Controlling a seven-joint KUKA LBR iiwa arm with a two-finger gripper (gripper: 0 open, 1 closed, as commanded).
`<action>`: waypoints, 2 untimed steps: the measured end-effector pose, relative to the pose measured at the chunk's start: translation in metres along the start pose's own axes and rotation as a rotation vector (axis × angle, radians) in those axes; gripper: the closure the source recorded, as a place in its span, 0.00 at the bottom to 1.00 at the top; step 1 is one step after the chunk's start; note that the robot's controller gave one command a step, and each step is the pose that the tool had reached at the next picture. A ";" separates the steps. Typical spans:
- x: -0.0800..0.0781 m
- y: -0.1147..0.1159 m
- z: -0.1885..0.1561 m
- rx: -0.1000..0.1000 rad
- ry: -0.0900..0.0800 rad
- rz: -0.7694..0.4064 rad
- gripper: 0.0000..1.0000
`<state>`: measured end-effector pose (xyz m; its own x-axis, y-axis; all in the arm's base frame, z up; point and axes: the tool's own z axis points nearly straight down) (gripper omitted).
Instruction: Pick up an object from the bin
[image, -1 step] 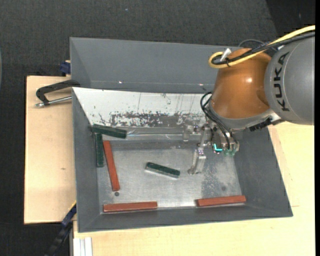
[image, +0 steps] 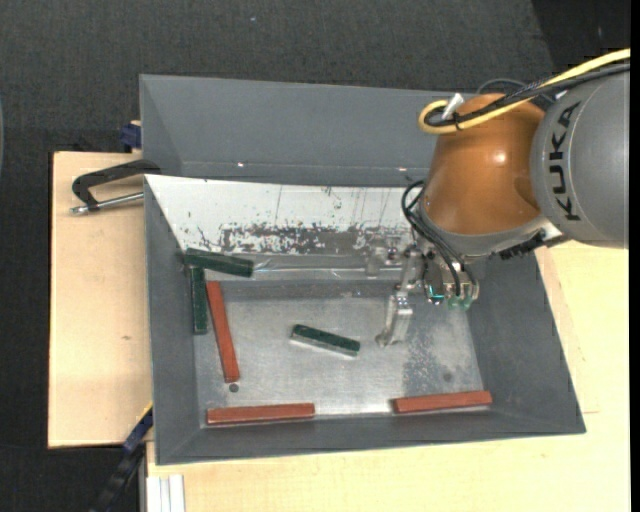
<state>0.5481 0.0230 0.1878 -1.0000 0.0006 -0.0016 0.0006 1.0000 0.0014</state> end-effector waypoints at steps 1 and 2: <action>-0.001 0.010 0.037 0.001 -0.004 -0.082 0.00; -0.020 -0.007 0.102 0.000 -0.004 -0.128 0.00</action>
Offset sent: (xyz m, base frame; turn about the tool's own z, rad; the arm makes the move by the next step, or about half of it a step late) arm 0.0231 -0.0159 -0.1178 -0.1333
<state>0.5679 0.0159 0.0862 -0.9919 -0.1266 -0.0061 -0.1266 0.9919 0.0008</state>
